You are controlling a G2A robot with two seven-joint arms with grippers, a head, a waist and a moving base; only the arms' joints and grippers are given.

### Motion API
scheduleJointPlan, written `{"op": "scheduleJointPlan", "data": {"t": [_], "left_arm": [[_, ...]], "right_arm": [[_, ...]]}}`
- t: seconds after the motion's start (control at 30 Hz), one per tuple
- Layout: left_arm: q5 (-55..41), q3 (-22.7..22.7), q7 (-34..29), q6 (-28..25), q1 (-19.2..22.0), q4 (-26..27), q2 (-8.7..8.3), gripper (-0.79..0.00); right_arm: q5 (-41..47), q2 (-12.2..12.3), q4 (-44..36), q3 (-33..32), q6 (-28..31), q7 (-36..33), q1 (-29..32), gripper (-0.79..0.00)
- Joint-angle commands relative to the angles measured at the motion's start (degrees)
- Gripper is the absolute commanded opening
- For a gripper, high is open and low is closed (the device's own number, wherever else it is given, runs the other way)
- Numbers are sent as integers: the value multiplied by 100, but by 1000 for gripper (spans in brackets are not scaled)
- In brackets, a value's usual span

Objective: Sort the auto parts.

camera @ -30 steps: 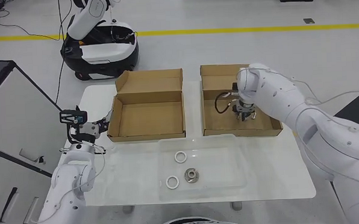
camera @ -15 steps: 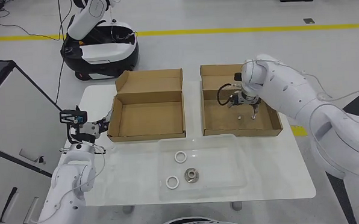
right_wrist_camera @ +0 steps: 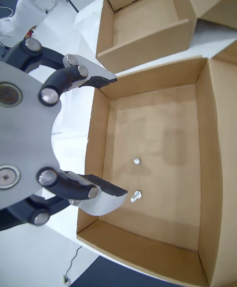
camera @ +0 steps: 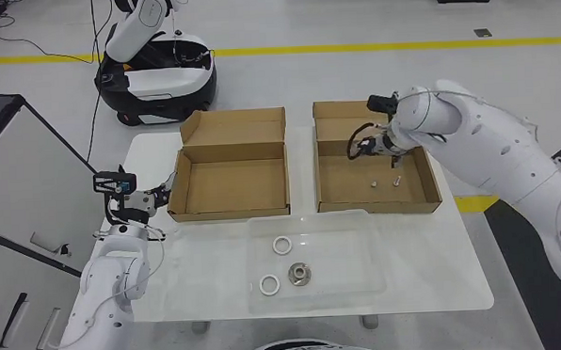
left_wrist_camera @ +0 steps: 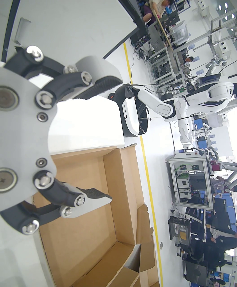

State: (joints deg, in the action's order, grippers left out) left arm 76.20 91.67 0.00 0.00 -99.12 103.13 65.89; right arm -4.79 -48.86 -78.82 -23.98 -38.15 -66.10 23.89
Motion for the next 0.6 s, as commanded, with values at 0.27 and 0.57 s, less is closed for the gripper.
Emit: {"op": "scheduleJointPlan", "data": {"t": [0.27,0.57], "left_arm": [[0,0,0,0,0,0,0,0],[0,0,0,0,0,0,0,0]], "right_arm": [[1291,1369,-2402,-1763,-450,447,1360,0],[3019,2158,-2891,-3969,392,610,3311,0]]}}
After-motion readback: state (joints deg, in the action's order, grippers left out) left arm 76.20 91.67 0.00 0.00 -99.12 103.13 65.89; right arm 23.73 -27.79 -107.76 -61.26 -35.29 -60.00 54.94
